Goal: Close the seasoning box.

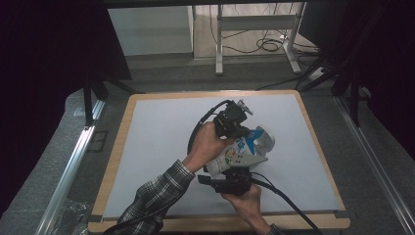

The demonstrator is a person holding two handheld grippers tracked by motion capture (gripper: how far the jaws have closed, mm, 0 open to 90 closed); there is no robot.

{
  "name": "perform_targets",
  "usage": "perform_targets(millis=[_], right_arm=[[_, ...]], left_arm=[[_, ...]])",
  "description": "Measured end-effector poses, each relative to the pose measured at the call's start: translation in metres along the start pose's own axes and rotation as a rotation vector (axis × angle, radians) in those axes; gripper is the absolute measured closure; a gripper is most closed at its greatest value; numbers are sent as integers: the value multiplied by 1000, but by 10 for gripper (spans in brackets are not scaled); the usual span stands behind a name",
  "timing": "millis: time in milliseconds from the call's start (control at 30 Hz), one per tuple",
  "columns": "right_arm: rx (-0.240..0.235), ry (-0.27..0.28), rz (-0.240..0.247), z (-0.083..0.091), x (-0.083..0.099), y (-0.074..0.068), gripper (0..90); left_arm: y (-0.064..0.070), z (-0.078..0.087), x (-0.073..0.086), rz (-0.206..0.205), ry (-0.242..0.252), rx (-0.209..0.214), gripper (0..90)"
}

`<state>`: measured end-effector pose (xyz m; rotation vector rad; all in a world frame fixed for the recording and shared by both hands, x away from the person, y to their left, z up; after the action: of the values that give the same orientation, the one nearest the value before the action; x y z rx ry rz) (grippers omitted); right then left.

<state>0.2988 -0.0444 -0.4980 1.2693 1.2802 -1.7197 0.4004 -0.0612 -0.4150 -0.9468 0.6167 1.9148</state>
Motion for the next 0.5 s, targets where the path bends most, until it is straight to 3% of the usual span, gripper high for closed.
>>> perform_targets(millis=[500], right_arm=[[-2,3,-6,-1,-1,0,537]], left_arm=[[0,0,0,-4,-6,1,897]])
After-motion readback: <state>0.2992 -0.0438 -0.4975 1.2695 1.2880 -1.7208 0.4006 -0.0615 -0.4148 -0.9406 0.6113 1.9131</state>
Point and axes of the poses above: each handheld gripper's, and its own axes: z roughly backward along the jaws, x roughly out of its underside, y roughly to its right, the point moved 7 cm from there along -z, roughly forward along the jaws, and after that the axes turned 13 degrees about y, right-handed, at the moved point
